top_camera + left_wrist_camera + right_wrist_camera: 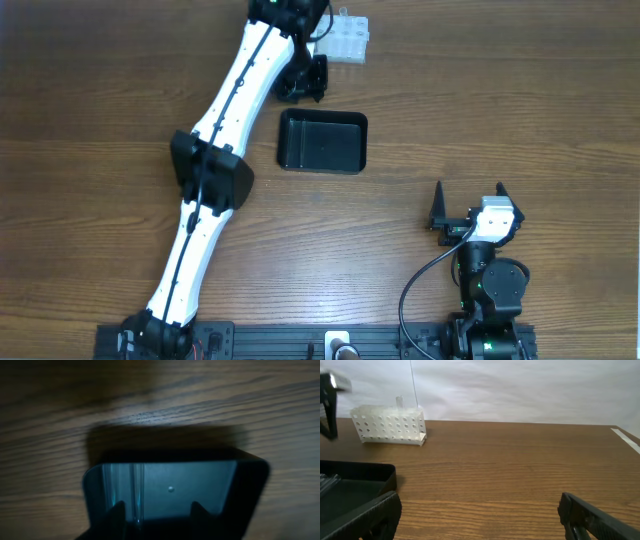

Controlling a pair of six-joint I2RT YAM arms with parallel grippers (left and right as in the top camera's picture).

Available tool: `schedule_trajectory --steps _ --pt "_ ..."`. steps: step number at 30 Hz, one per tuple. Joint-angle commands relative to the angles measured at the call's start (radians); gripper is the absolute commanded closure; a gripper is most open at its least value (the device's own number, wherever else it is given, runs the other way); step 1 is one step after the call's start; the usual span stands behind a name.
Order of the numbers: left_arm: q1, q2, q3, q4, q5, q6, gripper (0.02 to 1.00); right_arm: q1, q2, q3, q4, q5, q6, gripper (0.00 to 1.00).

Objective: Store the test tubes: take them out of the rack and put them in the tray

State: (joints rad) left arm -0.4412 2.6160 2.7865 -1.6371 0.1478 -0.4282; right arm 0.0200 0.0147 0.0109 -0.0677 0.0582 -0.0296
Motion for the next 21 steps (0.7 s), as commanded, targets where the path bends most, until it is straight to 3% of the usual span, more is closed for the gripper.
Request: schedule_trajectory --steps 1,5,17,21 --pt "0.006 -0.141 0.030 0.035 -0.086 -0.006 0.505 -0.008 -0.010 -0.005 -0.004 -0.009 0.003 0.009" --pt "0.008 -0.219 0.030 0.113 -0.188 -0.007 0.373 -0.008 -0.010 -0.005 -0.004 -0.009 0.003 0.007" --pt "0.055 -0.505 -0.124 0.174 -0.325 -0.006 0.297 -0.008 -0.010 -0.005 -0.004 -0.009 0.003 0.009" --pt "0.063 -0.619 -0.290 0.268 -0.337 -0.006 0.176 -0.008 -0.010 -0.005 -0.004 -0.009 0.003 0.007"
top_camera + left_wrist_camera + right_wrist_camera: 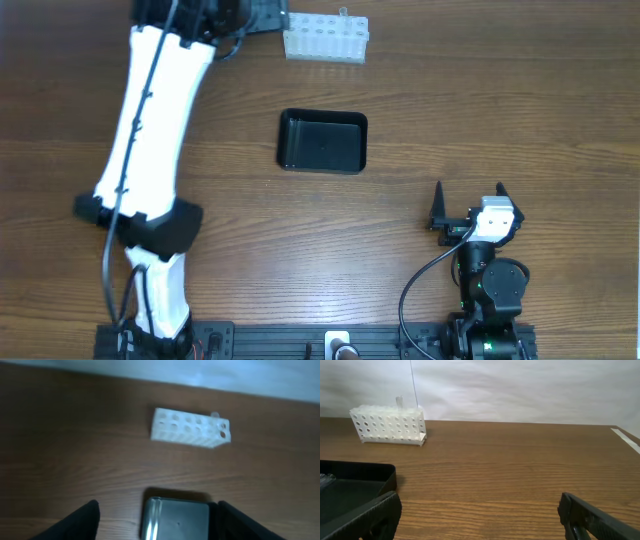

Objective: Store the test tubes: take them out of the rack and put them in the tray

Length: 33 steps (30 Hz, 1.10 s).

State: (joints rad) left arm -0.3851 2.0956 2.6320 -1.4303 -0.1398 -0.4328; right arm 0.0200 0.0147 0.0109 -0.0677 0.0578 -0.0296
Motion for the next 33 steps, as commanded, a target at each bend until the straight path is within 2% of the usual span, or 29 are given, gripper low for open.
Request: schedule_trajectory --steps 1,4,19,25,29,33 --pt "0.008 -0.125 -0.177 0.091 -0.053 -0.002 0.145 -0.008 -0.010 -0.005 -0.004 -0.008 0.003 0.007" --pt "0.011 -0.207 -0.313 0.188 -0.057 -0.002 0.020 -0.008 -0.010 -0.005 -0.004 -0.008 0.003 0.007" --pt "0.018 -0.648 -1.070 0.610 -0.127 -0.002 0.020 -0.008 -0.010 -0.005 -0.004 -0.008 0.003 0.007" --pt "0.031 -0.825 -1.291 0.666 -0.109 -0.001 0.020 -0.008 -0.010 -0.005 -0.004 -0.008 0.003 0.009" --pt "0.077 -0.960 -1.481 0.850 -0.095 0.006 0.023 -0.008 -0.010 -0.005 -0.004 -0.008 0.003 0.009" --pt "0.144 -1.143 -1.726 1.090 -0.032 0.011 0.020 -0.008 -0.010 -0.005 -0.004 -0.008 0.003 0.007"
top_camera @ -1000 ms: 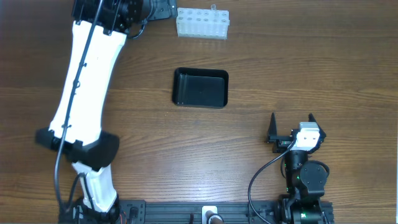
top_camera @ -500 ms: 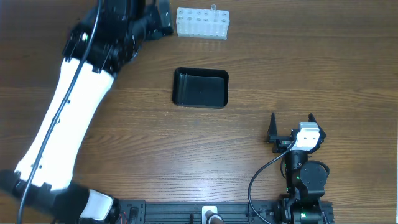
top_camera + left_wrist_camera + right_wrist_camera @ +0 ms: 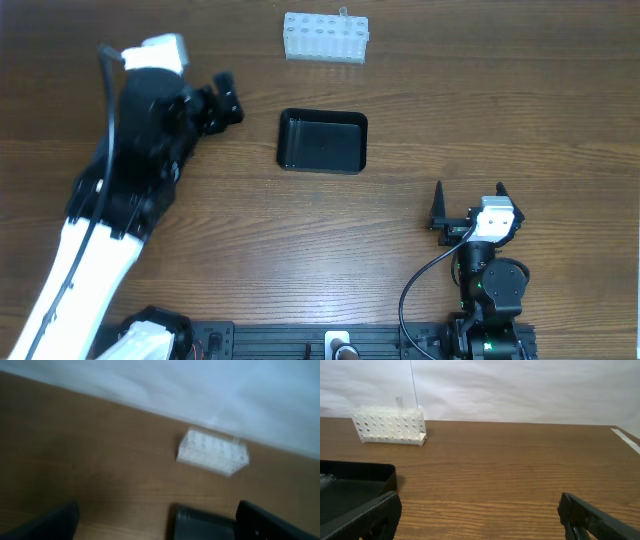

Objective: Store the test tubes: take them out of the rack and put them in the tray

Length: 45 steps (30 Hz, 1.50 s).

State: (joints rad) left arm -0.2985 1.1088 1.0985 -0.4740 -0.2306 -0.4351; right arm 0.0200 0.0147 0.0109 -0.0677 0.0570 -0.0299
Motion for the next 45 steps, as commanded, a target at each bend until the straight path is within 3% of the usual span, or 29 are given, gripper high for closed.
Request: schedule_trajectory --steps 1,7,23,36,45 --pt "0.074 -0.201 -0.250 0.185 0.076 0.013 0.020 -0.008 -0.010 -0.005 -0.004 -0.008 0.003 0.009" --pt "0.153 -0.461 -0.557 0.432 0.141 0.042 0.020 -0.008 -0.010 -0.005 -0.004 -0.008 0.003 0.009" --pt "0.285 -0.870 -1.016 0.909 0.159 0.053 0.020 -0.008 -0.010 -0.005 -0.004 -0.008 0.003 0.007" --pt "0.342 -0.964 -1.093 0.867 0.175 0.111 0.020 -0.008 -0.010 -0.005 -0.004 -0.008 0.003 0.009" --pt "0.361 -1.106 -1.093 0.581 0.183 0.117 0.023 -0.008 -0.010 -0.005 -0.004 -0.008 0.003 0.007"
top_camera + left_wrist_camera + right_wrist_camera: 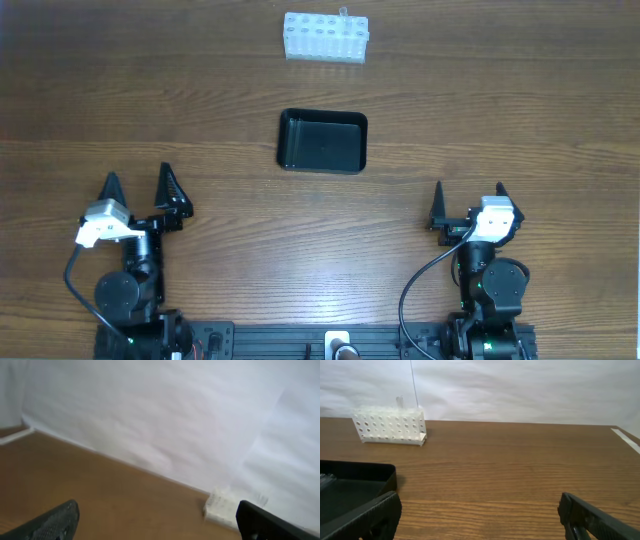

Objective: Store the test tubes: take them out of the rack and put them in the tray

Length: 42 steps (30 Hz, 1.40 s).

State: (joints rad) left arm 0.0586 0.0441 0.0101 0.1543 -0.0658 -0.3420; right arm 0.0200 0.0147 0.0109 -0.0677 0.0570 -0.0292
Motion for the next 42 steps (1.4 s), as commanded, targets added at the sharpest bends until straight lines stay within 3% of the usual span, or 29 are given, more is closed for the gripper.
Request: schedule_trajectory --steps 1,9,13,42 --pt "0.004 -0.041 -0.005 -0.062 0.025 0.026 0.020 -0.008 -0.010 -0.005 -0.004 -0.008 0.002 0.007" --pt "0.004 -0.041 -0.005 -0.235 0.083 0.104 0.020 -0.008 -0.010 -0.005 -0.004 -0.008 0.002 0.009" --pt "0.005 -0.041 -0.005 -0.233 0.084 0.156 0.023 -0.008 -0.010 -0.005 -0.004 -0.008 0.003 0.009" --pt "0.005 -0.038 -0.005 -0.231 0.084 0.156 0.020 -0.008 -0.010 -0.005 -0.004 -0.008 0.002 0.007"
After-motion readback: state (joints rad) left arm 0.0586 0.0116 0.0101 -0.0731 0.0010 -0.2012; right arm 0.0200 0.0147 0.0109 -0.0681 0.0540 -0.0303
